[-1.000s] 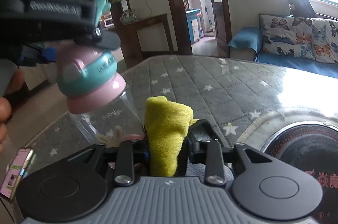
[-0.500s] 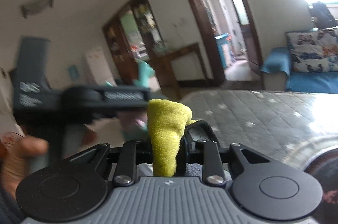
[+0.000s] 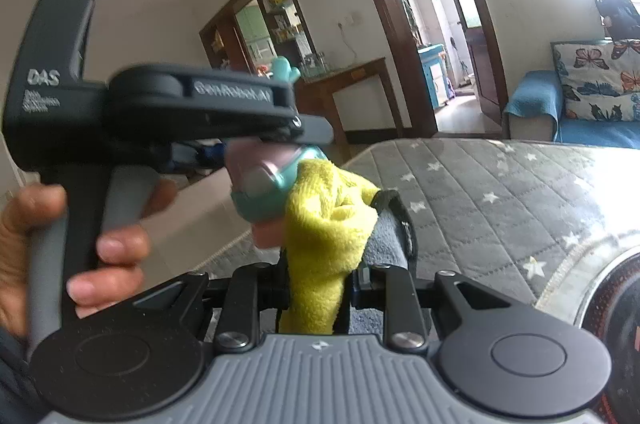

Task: Clean container
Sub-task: 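Lift the bottle with the left tool while the right tool holds the cloth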

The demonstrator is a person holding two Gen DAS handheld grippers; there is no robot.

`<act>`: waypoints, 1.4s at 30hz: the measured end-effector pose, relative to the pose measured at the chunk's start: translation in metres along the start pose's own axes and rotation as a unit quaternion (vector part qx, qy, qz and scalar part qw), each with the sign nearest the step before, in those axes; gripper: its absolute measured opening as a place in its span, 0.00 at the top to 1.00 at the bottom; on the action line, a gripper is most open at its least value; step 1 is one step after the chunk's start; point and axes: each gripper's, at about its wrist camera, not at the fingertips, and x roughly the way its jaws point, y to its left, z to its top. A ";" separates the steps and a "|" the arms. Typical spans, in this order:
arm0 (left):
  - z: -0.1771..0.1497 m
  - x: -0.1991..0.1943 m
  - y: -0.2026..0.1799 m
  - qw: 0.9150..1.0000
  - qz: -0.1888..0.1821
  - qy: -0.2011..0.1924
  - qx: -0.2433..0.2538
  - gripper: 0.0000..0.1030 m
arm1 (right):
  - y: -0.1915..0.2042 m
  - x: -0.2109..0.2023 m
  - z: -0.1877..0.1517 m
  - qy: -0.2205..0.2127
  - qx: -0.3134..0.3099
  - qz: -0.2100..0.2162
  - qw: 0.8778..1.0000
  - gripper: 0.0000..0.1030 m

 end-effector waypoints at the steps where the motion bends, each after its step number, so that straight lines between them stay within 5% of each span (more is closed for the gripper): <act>1: 0.000 0.000 -0.001 1.000 0.000 0.000 0.000 0.42 | -0.001 0.001 -0.001 0.003 0.002 -0.002 1.000 0.77; 19: -0.010 -0.006 -0.022 0.999 -0.028 -0.003 0.036 0.42 | -0.026 0.031 -0.020 0.061 0.032 -0.081 0.994 0.77; 23: -0.011 -0.008 -0.021 0.998 -0.044 -0.004 0.050 0.42 | -0.030 0.025 -0.010 0.046 0.061 -0.058 0.995 0.77; 32: -0.009 -0.008 -0.012 0.995 -0.077 0.000 0.069 0.42 | -0.055 0.003 0.023 -0.027 0.170 0.070 0.983 0.77; 42: -0.009 -0.006 -0.009 0.992 -0.090 0.003 0.084 0.42 | -0.072 0.029 0.011 -0.014 0.170 0.045 0.984 0.77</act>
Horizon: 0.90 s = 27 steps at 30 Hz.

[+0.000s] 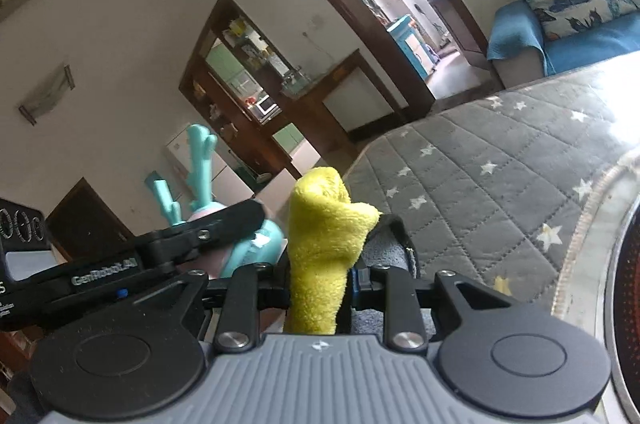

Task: Clean container
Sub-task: 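Lift the bottle with the left tool while the right tool holds the cloth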

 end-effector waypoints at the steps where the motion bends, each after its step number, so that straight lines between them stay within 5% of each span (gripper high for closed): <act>1: 0.000 0.000 0.000 1.000 0.000 0.000 0.000 0.42 | -0.001 0.000 0.000 0.001 -0.001 -0.004 1.000 0.77; 13: 0.000 -0.001 0.002 1.000 -0.005 0.001 0.007 0.42 | -0.018 0.009 -0.017 0.031 0.012 -0.045 0.998 0.77; 27: 0.003 -0.002 -0.001 0.999 -0.017 0.014 0.043 0.42 | 0.008 0.003 -0.037 0.065 -0.076 -0.089 0.991 0.78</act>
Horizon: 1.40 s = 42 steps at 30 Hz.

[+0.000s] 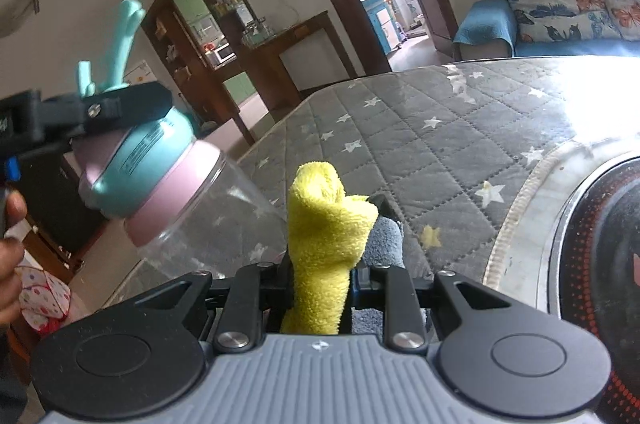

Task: Clean container
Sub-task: 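Lift the bottle with the left tool while the right tool holds the cloth, then wipe the bottle's outside with the cloth in the right tool while the left tool holds it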

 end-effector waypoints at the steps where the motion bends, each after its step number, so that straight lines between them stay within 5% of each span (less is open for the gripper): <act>1: 0.000 0.000 -0.001 1.000 0.003 0.001 0.003 0.42 | 0.001 0.000 -0.001 0.002 -0.004 0.003 1.000 0.78; 14: -0.009 -0.009 0.005 1.000 0.006 -0.006 0.000 0.42 | 0.022 -0.012 -0.006 -0.013 -0.022 0.036 0.999 0.78; 24: -0.011 -0.011 0.013 1.000 -0.001 -0.012 -0.013 0.42 | 0.021 -0.038 0.023 -0.070 0.048 0.131 0.988 0.78; 42: -0.011 -0.009 0.007 1.000 0.010 -0.014 -0.009 0.42 | 0.005 -0.006 -0.004 -0.030 0.048 0.069 0.996 0.78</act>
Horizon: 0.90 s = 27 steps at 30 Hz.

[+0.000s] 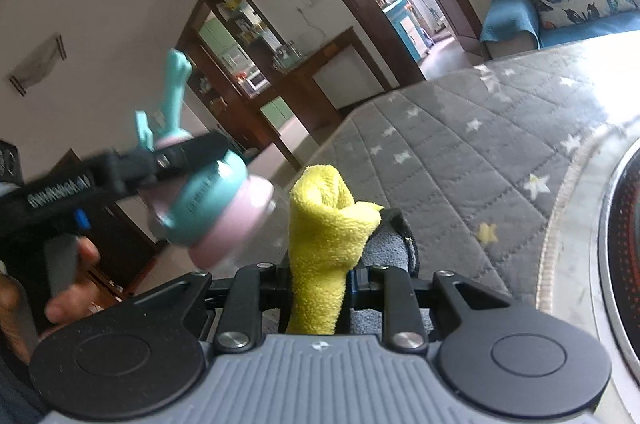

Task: Clean container
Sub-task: 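Wipe the bottle's outside with the cloth in the right tool while the left tool holds it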

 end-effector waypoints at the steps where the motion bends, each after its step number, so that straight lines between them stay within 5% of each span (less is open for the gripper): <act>1: 0.000 0.000 0.000 1.000 0.000 0.000 0.001 0.42 | 0.000 0.001 -0.002 0.003 -0.004 -0.004 1.000 0.78; 10: 0.000 0.001 -0.005 1.000 0.005 0.001 0.006 0.42 | 0.014 0.012 -0.010 0.025 -0.068 -0.058 0.996 0.77; 16: 0.004 0.006 -0.011 1.000 0.010 0.006 0.009 0.42 | 0.037 0.015 -0.021 0.027 -0.151 -0.108 0.982 0.77; 27: 0.011 0.015 -0.003 0.999 0.022 0.019 -0.021 0.42 | 0.092 -0.008 -0.009 -0.050 -0.251 -0.110 0.960 0.78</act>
